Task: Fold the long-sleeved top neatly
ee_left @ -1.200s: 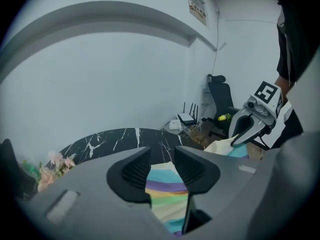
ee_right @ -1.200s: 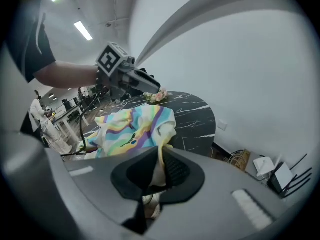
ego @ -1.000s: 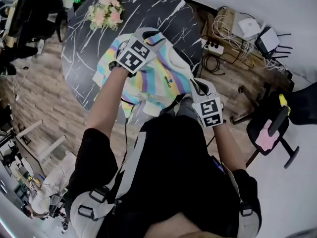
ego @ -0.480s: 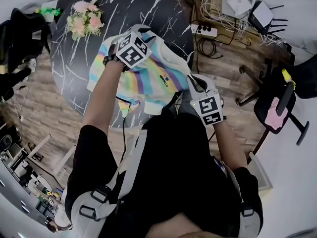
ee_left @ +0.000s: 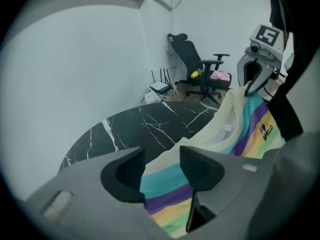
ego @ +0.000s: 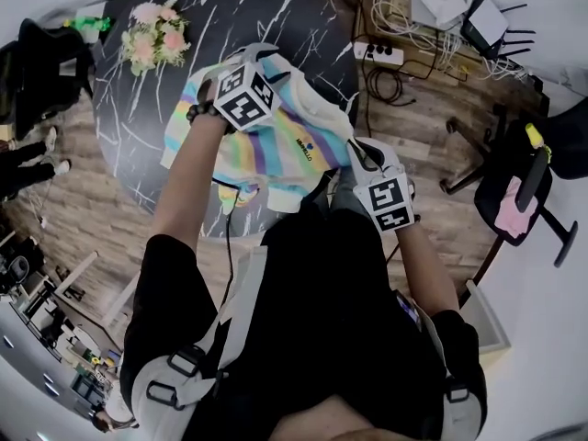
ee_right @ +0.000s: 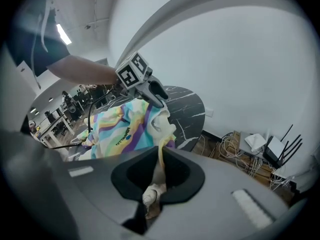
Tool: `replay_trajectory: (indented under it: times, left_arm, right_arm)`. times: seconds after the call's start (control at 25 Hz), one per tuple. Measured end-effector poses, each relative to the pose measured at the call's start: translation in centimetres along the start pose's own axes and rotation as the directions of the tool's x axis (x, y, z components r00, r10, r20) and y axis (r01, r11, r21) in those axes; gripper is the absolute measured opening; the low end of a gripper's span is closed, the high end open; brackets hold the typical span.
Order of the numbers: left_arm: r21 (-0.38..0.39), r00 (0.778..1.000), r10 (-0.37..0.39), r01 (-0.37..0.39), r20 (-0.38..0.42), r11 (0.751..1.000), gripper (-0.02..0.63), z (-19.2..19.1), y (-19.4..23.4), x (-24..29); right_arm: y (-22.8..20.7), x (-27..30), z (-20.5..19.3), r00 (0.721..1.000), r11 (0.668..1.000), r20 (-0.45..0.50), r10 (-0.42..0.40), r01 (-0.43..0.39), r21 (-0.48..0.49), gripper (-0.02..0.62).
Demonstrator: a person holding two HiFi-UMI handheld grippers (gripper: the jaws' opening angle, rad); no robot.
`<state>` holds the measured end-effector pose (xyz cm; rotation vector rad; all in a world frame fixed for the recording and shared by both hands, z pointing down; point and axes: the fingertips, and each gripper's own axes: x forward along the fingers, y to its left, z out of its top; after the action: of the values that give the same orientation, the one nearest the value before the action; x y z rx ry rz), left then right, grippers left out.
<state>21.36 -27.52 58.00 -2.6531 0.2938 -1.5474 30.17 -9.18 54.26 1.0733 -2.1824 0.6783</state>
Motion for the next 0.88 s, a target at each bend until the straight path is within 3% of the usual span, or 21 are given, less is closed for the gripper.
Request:
replay_trajectory:
  times: [0.08,0.2,0.44,0.68,0.76,0.88]
  left_arm:
    - [0.074,0.998,-0.019,0.023,-0.053,0.997,0.233,-0.2,-0.2,0.9]
    - [0.113,0.993,-0.052,0.063,-0.104,0.992,0.235,-0.7,-0.7,2.1]
    - [0.1,0.984,-0.14,0.151,-0.114,0.983,0.198,-0.9,-2.0,2.8]
    - [0.069,0.958,-0.24,0.253,-0.158,0.965,0.158,-0.8,-2.5,3.0]
    - [0.067,0.948,-0.261,0.277,-0.18,0.959,0.152,-0.6,-2.6,3.0]
    - [0.101,0.94,-0.263,0.29,-0.218,0.952,0.094,-0.4,-3.3,2.9]
  right_arm:
    - [0.1,-0.1,0.0,1.0,1.0,0.006,0.001,-0.001,0.007,0.014]
    - [0.0,-0.1,-0.1,1.0,1.0,0.012,0.006,-0.006,0.012,0.014]
    - [-0.4,0.0,-0.8,1.0,1.0,0.007,0.019,-0.02,0.021,0.014]
    - [-0.5,0.1,-1.4,1.0,0.999,0.007,0.028,-0.029,0.034,0.014]
    - [-0.6,0.1,-1.4,0.999,0.999,0.01,0.03,-0.031,0.037,0.014]
    - [-0.7,0.0,-1.4,0.999,0.999,0.014,0.033,-0.033,0.04,0.014]
